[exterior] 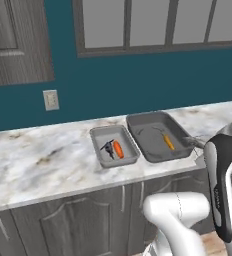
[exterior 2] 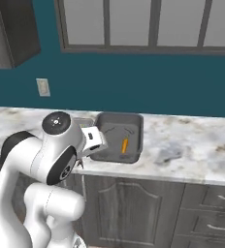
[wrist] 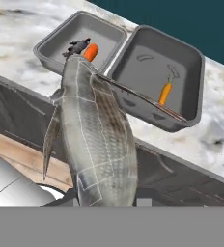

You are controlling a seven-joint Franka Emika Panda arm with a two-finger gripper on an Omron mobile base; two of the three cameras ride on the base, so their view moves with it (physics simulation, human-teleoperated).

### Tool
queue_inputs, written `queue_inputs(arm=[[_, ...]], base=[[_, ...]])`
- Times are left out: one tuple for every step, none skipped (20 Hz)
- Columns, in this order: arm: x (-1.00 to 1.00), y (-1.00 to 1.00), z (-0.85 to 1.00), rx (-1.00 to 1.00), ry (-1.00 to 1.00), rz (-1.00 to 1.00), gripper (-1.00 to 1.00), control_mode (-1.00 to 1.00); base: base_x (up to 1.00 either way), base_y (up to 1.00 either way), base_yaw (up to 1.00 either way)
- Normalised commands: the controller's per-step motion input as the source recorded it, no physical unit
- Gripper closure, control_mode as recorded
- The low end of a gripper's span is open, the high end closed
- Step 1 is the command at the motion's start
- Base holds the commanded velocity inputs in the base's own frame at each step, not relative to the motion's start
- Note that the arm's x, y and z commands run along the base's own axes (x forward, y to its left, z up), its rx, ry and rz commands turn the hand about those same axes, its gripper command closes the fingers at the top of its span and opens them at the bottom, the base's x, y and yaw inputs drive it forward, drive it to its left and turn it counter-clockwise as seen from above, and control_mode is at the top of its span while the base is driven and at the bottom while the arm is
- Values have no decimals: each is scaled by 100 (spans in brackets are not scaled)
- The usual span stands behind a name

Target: Place one carrot and one fish in each tupperware on the nearby counter, to pack two identical lunches.

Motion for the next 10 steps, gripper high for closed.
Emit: queue_inputs(arm=[[0,0,0,0,0,0,100,100],[0,0,0,0,0,0,100,100],[0,0,0,0,0,0,100,100],[0,0,0,0,0,0,100,100],[0,0,0,0,0,0,100,100],[0,0,0,0,0,0,100,100],[0,0,0,0,0,0,100,100],[0,0,0,0,0,0,100,100],[0,0,0,0,0,0,100,100],[0,0,0,0,0,0,100,100]], base=[[98,0,0],[91,0,0],[86,0,0],[83,0,0],[80,0,0],[82,0,0],[82,0,0],[83,0,0],[81,0,0],[76,0,-1]])
